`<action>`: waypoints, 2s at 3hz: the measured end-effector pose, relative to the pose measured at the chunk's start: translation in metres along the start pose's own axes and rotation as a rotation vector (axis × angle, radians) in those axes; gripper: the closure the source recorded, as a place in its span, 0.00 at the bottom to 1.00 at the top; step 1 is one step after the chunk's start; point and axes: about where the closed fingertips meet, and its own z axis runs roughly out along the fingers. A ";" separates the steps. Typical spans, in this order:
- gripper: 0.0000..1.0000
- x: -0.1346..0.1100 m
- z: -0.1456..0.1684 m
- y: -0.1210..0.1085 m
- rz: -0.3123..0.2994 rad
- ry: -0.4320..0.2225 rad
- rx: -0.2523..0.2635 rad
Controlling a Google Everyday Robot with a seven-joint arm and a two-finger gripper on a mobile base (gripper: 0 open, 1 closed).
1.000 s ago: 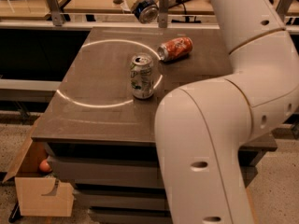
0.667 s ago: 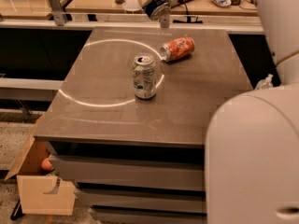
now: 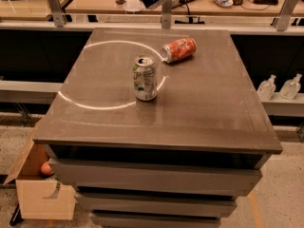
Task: Place pepsi can upright
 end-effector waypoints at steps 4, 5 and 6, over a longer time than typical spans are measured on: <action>1.00 0.019 -0.043 0.091 0.028 -0.089 -0.220; 1.00 0.038 -0.055 0.146 0.044 -0.159 -0.319; 1.00 0.067 -0.045 0.174 0.073 -0.190 -0.348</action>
Offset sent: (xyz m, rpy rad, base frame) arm -0.0366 -0.0021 0.0019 0.0665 0.0327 0.1215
